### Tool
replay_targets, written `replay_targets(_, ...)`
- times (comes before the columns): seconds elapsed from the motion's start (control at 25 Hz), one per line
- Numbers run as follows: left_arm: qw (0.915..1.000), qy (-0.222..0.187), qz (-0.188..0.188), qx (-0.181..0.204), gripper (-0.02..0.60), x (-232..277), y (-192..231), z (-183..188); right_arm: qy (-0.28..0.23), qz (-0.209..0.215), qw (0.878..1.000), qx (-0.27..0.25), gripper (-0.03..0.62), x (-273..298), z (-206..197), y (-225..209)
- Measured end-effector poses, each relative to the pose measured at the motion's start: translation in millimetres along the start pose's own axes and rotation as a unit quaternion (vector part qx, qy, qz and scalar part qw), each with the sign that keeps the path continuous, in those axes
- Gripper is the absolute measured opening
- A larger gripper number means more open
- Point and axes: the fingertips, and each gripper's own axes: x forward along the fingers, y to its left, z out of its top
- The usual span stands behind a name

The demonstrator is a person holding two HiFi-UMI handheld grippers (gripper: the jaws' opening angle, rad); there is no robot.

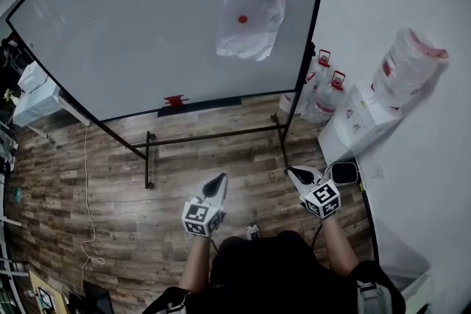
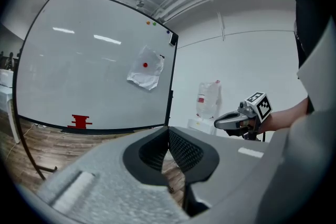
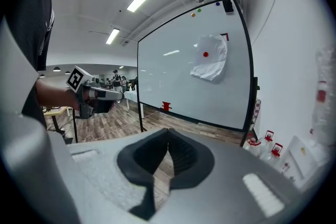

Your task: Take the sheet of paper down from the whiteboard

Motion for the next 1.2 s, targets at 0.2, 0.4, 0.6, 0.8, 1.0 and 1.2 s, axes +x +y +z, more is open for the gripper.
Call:
replay_targets(0.2,1.0,-0.006,0.004,-0.005,0.011,1.3,13.9,4.4,0.004,-0.006,1.0,0.003,0.005,8.3,2.6,-5.7)
replay_targets(0.4,0.9999,-0.003,0.013,-0.011,0.011,1.4,28.3,0.0,0.007,0.0,1.0,-0.001,0.005,22.2,6.8,-7.6)
replay_targets(0.6,0.9991,-0.008,0.038,-0.016,0.011,2.5,44.9,0.3,0.001,0.014,1.0,-0.009,0.005,38.5,15.0,-15.7)
replay_targets(0.8,0.9979,-0.015,0.06,-0.018,0.011,10.6,56.3,12.7,-0.004,0.019,1.0,-0.012,0.005,49.9,25.9,-38.9)
replay_targets(1.0,0.9977,-0.009,0.066,-0.012,0.011,40.3,61.7,18.3,-0.011,0.023,1.0,-0.009,0.005,62.8,30.6,-70.3)
replay_targets(1.2,0.9978,-0.002,0.066,-0.011,0.011,84.3,58.3,26.2,-0.004,0.03,1.0,-0.006,0.005,71.8,27.9,-110.9)
